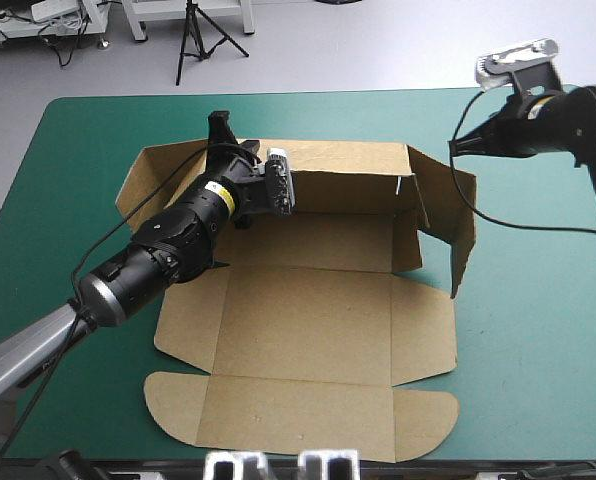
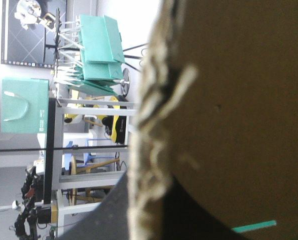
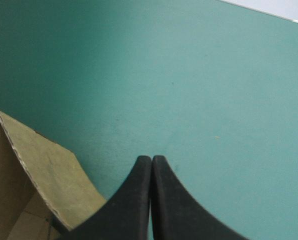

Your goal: Fold the box

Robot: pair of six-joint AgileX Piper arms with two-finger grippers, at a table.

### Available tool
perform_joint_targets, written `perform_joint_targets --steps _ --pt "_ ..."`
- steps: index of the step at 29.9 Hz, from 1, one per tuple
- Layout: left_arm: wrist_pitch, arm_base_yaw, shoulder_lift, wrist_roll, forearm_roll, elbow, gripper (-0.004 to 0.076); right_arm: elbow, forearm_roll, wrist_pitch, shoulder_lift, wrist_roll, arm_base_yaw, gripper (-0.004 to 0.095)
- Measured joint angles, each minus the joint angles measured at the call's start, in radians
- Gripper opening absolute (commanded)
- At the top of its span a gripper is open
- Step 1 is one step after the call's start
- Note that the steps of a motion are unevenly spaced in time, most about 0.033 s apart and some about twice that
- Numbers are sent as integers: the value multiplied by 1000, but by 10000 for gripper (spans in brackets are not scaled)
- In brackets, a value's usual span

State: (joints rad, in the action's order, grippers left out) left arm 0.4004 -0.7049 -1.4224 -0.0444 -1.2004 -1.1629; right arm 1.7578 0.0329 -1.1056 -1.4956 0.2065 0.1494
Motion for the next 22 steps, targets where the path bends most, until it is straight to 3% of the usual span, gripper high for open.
perform_joint_targets --steps 9,14,22 --pt "62 -8 -7 85 -96 0 -8 281 179 -129 -281 51 0 -18" --pt "94 -8 -33 115 -118 8 -8 294 265 -129 -319 82 0 -18" --pt "97 -8 -41 204 -179 30 -8 223 279 -129 -318 112 0 -18"
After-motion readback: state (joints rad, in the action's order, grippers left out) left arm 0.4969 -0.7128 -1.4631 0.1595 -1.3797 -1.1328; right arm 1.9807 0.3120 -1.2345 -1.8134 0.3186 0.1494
